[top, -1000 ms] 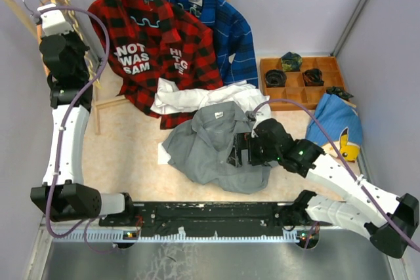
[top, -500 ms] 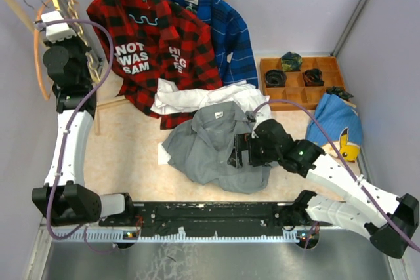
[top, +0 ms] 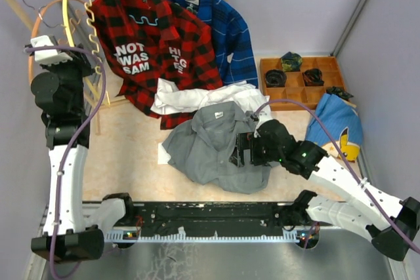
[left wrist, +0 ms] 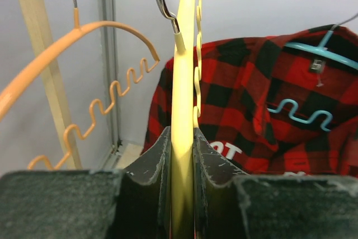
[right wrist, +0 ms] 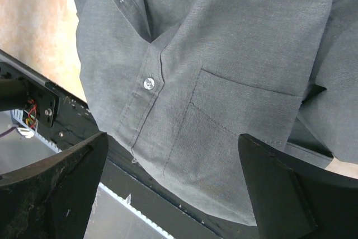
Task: Place the shirt on the hanger
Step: Pick up the hanger from the clothesline.
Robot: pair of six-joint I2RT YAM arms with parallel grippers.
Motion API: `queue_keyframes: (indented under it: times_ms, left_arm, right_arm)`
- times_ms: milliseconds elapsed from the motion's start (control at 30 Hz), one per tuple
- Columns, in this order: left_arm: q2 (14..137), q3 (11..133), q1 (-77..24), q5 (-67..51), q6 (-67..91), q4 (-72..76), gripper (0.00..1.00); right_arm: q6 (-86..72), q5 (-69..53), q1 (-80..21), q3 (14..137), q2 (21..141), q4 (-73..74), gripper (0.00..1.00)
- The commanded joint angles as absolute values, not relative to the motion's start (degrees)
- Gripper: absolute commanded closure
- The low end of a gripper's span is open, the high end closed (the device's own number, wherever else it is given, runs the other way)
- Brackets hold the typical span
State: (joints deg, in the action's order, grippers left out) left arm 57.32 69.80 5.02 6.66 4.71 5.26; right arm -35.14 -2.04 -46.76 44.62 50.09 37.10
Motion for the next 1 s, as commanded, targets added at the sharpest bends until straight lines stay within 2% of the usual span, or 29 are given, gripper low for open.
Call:
queue_keyframes:
  times_ms: [0,333,433,633,967]
  left_arm:
    - [53.6,69.8,5.1,3.8,10.9,0.3,1.0]
    - [44.2,65.9,0.6,0.0,12.8,-14.7,1.0]
    - [40.8,64.3,-5.7,0.6,9.0,-18.0,1.0]
    - [33.6,61.9,-20.8,9.0,-0.6,-24.9,1.0]
    - [30.7,61.0,-24.2,-6.2,-4.8,-31.4,1.0]
  right_arm:
    - [-34.8,-0.1,-47.0,45.0,48.3,35.6,0.01]
    - [-33.8,3.4,-47.0,44.9,45.1,34.0,0.01]
    - [-31.9,1.1,-47.0,45.5,43.6,30.7,0.01]
    - [-28.8,2.0,-47.0,48.8,40.8,30.3,0.01]
    - [-30.1,7.7,-47.0,51.4,35.0,33.5,0.01]
